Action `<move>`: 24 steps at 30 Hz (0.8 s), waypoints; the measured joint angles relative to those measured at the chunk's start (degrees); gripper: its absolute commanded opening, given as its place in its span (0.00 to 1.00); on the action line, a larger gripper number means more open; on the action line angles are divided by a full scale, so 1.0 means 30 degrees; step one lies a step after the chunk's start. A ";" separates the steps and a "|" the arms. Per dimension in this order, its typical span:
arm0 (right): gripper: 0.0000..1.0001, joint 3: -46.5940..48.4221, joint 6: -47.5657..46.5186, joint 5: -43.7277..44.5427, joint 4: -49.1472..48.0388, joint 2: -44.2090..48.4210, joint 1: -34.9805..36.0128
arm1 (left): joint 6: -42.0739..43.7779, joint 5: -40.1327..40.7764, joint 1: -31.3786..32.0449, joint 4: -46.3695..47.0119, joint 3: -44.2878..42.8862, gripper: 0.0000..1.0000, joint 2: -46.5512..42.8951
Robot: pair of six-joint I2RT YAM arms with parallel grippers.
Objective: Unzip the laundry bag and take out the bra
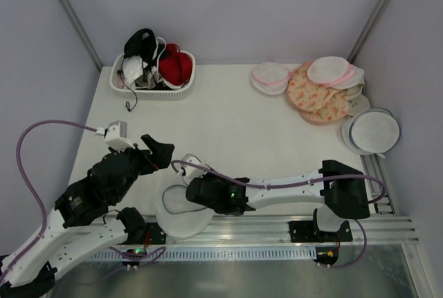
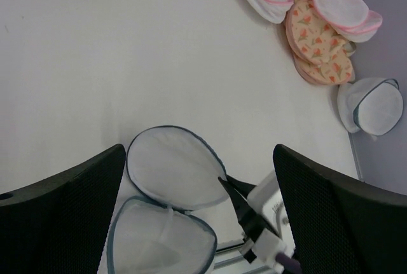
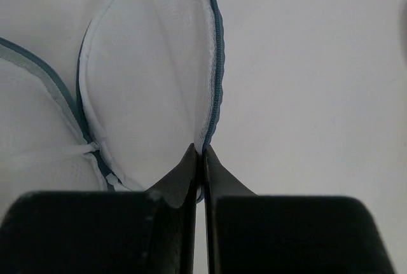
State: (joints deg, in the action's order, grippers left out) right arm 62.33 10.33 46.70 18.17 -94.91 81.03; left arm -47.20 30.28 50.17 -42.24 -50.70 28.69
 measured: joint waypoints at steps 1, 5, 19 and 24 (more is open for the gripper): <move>0.04 0.0000 -0.0255 -0.0095 -0.0342 0.0022 0.0401 | -0.0080 0.0160 0.0000 -0.0197 -0.0007 0.99 -0.0029; 0.04 -0.0175 -0.0925 -0.0831 -0.1435 0.0335 0.1676 | -0.0233 0.0969 0.0000 -0.1180 -0.0248 1.00 -0.0233; 0.29 -0.0495 -0.1209 -0.9012 -0.2404 0.2718 0.5064 | -0.0750 0.2994 0.0000 -0.3075 -0.1443 0.99 -0.1341; 0.73 -0.0495 -0.0692 -1.3435 -0.2339 0.2820 0.4954 | -0.0801 0.3053 0.0000 -0.3184 -0.1443 0.99 -0.1297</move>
State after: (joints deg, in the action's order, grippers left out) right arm 60.84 8.25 6.39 11.16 -86.46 95.90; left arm -49.60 39.44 50.17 -51.79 -55.02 24.80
